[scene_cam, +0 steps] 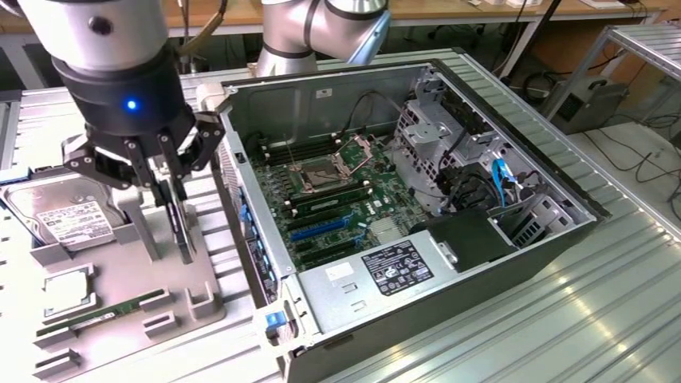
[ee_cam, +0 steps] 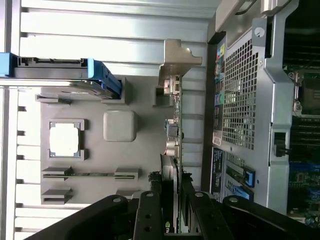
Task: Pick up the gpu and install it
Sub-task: 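Pick up the gpu and move the gpu toward the slot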
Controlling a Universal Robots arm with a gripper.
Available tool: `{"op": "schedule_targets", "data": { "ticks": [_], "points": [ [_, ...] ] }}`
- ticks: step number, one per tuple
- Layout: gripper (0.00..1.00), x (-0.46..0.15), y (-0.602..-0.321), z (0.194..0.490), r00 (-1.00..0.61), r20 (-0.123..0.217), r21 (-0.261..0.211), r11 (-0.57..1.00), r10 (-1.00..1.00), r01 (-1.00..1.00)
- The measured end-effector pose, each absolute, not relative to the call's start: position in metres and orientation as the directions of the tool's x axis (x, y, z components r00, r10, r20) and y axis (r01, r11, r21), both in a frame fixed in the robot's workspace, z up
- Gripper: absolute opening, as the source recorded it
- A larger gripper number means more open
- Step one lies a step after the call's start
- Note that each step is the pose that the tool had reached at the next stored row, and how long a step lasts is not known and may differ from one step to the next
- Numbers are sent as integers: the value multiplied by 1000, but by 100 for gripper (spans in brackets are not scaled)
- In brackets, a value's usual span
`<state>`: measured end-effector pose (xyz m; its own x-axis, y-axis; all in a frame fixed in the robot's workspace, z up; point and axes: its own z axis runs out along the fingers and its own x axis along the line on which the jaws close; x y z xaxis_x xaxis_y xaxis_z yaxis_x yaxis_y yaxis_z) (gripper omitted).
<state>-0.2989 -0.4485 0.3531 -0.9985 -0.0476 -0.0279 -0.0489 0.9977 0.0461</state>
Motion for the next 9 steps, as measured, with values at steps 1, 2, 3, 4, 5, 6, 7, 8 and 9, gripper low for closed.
{"op": "schedule_targets", "data": {
  "ticks": [1, 2, 3, 4, 5, 6, 7, 8, 9],
  "points": [
    [26, -297, -449, 359, -999, -27, 46, 998, -48, -49],
    [26, -296, -449, 363, -999, -26, 46, 998, -48, -49],
    [26, -294, -450, 368, -999, -25, 46, 998, -48, -49],
    [26, -292, -451, 374, -999, -23, 46, 998, -48, -49],
    [26, -289, -452, 381, -999, -21, 47, 998, -48, -49],
    [26, -288, -452, 385, -999, -20, 47, 998, -48, -48],
    [26, -286, -453, 390, -999, -19, 47, 998, -48, -48],
    [26, -284, -454, 395, -999, -17, 47, 998, -48, -48],
    [26, -282, -454, 400, -999, -16, 47, 998, -48, -48]
  ]
}}
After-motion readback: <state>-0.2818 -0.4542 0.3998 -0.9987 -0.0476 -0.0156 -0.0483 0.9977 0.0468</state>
